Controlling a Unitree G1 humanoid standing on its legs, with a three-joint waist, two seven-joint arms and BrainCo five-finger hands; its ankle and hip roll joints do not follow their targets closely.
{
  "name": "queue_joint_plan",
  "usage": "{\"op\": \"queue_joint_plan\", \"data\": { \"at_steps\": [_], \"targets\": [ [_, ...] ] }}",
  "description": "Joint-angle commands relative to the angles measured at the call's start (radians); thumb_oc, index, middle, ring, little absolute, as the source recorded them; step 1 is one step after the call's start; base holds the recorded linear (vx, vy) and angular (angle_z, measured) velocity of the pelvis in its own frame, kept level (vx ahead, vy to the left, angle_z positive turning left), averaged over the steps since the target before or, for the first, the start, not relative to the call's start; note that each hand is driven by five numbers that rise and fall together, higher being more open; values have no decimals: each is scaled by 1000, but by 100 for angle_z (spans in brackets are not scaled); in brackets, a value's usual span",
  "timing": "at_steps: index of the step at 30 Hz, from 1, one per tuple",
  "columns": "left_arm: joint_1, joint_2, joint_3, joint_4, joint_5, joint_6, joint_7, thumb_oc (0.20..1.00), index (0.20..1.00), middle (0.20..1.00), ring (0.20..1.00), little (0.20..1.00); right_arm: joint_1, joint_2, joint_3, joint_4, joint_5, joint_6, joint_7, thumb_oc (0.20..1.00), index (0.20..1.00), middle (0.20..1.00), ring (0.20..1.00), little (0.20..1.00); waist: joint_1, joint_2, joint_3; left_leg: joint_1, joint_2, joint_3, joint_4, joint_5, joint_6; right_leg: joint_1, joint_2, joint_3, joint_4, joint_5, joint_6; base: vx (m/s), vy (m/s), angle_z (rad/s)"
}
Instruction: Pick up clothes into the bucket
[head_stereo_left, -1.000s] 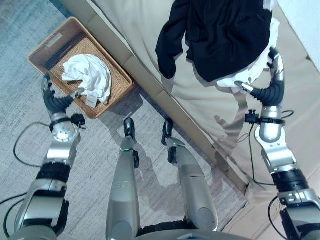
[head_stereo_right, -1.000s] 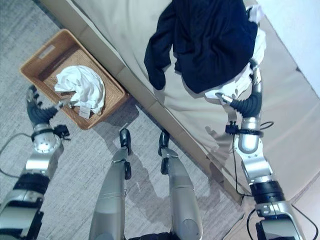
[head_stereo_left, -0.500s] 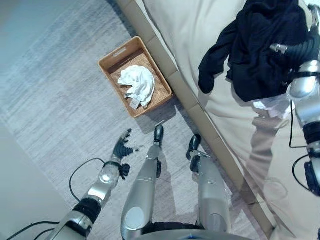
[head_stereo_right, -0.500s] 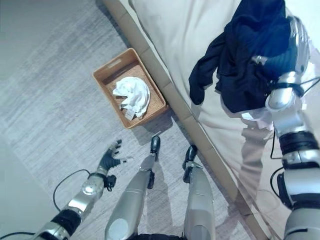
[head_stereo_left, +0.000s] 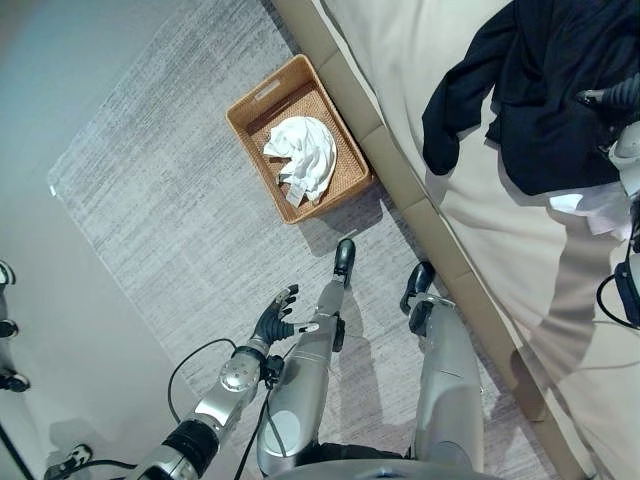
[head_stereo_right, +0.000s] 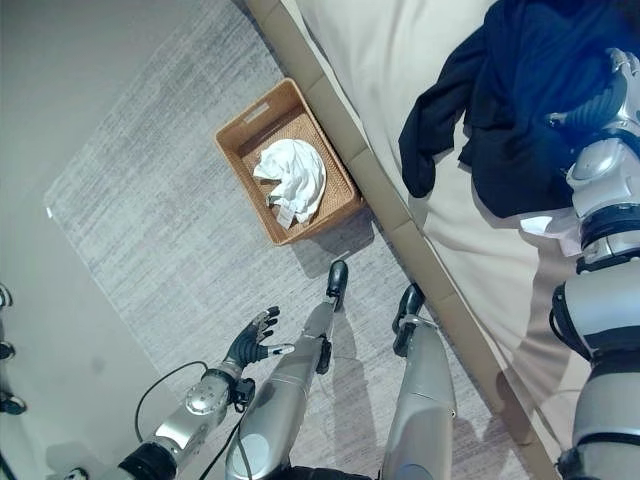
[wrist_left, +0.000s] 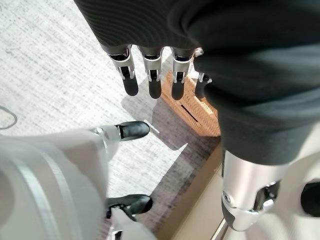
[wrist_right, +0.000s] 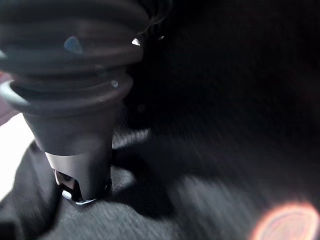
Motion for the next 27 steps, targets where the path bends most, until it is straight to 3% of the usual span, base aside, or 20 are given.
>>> {"op": "queue_joint_plan", "data": {
  "at_steps": [1, 9, 10, 11, 18, 25, 26, 27],
  "targets": [
    [-26, -26, 0, -28, -59, -28, 29, 1000, 1000, 1000, 1000, 1000, -100, -113, 112, 33, -35, 18, 8, 1000, 1000, 1000, 1000, 1000, -3, 30, -1, 42, 41, -16, 19, -76, -3, 50, -11, 37, -131, 71, 104, 18, -50, -3],
    [-38, -33, -30, -57, -72, -10, 18, 1000, 1000, 1000, 1000, 1000, -159, -106, 224, 90, -93, 42, 104, 1000, 1000, 1000, 1000, 1000, -5, 37, -1, -45, 37, -1, 32, -71, -2, -62, -6, 70, -100, 77, 104, 4, -5, 0],
    [-40, -36, -35, -57, -75, -8, 15, 1000, 1000, 1000, 1000, 1000, -164, -102, 230, 94, -94, 43, 110, 881, 881, 881, 881, 881, -6, 35, -1, -53, 38, 0, 33, -71, -2, -67, -5, 72, -103, 79, 104, -4, -28, -3],
    [-48, -43, -50, -52, -76, -5, 11, 1000, 1000, 1000, 1000, 1000, -168, -91, 242, 94, -96, 39, 120, 200, 200, 200, 200, 200, -9, 34, -1, -63, 36, -1, 34, -70, -1, -80, -2, 73, -103, 83, 104, 0, 0, 0],
    [-70, -56, -66, -35, -78, -5, 19, 1000, 1000, 1000, 1000, 1000, -177, -84, 237, 36, -54, 22, 83, 200, 200, 200, 200, 200, -21, 25, -1, -60, 29, -1, 39, -70, -3, -68, -2, 72, -112, 87, 106, 0, 0, 0],
    [-77, -35, -31, -20, -70, -21, 32, 1000, 1000, 1000, 1000, 1000, -204, -132, 221, -194, 21, -23, -14, 200, 200, 200, 200, 200, -43, -12, -1, 23, 30, -7, 35, -75, -11, 39, -4, 57, -150, 99, 109, -29, 5, 1],
    [-74, -27, -24, -14, -69, -25, 32, 1000, 1000, 1000, 1000, 1000, -210, -144, 222, -238, 24, -26, -21, 200, 200, 200, 200, 200, -47, -19, -1, 43, 31, -8, 31, -76, -12, 66, -3, 51, -165, 104, 110, -118, 55, 0],
    [-77, -20, -14, -12, -65, -27, 33, 1000, 1000, 1000, 1000, 1000, -220, -158, 216, -280, 30, -32, -33, 200, 200, 200, 200, 200, -48, -23, -1, 37, 36, -5, 34, -55, -9, 72, -1, 37, -188, 146, 103, -128, 90, 4]
  ]
}}
